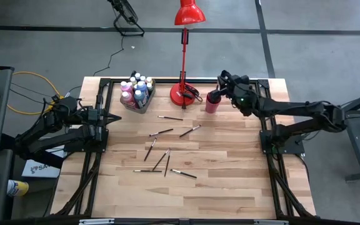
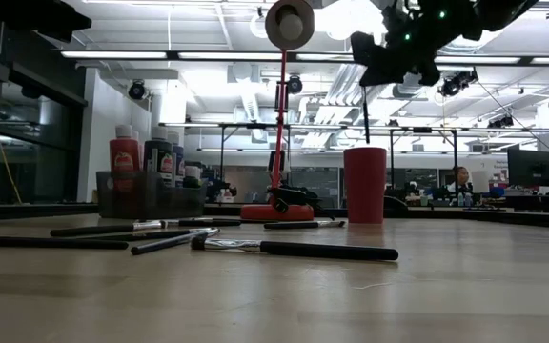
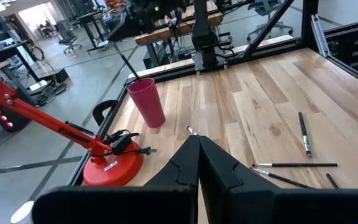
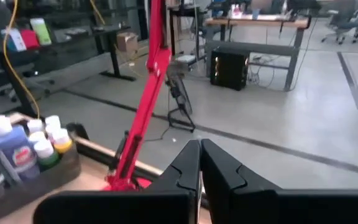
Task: Pick & Place Paint Supplies
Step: Put the paint brush into the cup
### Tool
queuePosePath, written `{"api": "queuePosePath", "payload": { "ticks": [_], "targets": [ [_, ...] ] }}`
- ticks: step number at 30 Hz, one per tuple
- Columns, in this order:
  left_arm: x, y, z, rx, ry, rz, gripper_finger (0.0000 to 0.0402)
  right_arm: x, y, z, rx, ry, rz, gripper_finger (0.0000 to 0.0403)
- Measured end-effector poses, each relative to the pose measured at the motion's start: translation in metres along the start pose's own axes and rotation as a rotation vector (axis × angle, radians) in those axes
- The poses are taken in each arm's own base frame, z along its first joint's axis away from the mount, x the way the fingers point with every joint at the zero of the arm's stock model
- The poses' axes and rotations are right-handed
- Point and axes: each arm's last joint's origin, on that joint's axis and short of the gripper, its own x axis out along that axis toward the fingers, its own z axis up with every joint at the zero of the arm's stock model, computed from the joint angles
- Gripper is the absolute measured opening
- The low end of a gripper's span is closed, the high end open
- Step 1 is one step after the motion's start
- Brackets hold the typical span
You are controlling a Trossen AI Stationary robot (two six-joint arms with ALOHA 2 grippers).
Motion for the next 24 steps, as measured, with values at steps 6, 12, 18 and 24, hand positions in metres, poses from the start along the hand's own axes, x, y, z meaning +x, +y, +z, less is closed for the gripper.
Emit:
{"api": "queuePosePath", "payload": {
  "ticks": [6,12,18,24],
  "targets": [
    [0.000,0.000,0.000,0.000,0.000,0.000,0.0000,0.006,0.002,-0.022,0.007,0.045,0.032,0.0003],
    [0.000,0.000,0.000,0.000,0.000,0.000,0.0000,0.009,0.004,-0.033,-0.008,0.082,0.085,0.0014],
    [0.000,0.000,0.000,0.000,0.000,0.000,0.0000,0.008,0.002,-0.038,-0.034,0.115,0.052,0.0072],
    [0.000,0.000,0.000,0.000,0.000,0.000,0.0000,-0.002,0.004,-0.036,0.028,0.119,0.049,0.0151]
  ]
}}
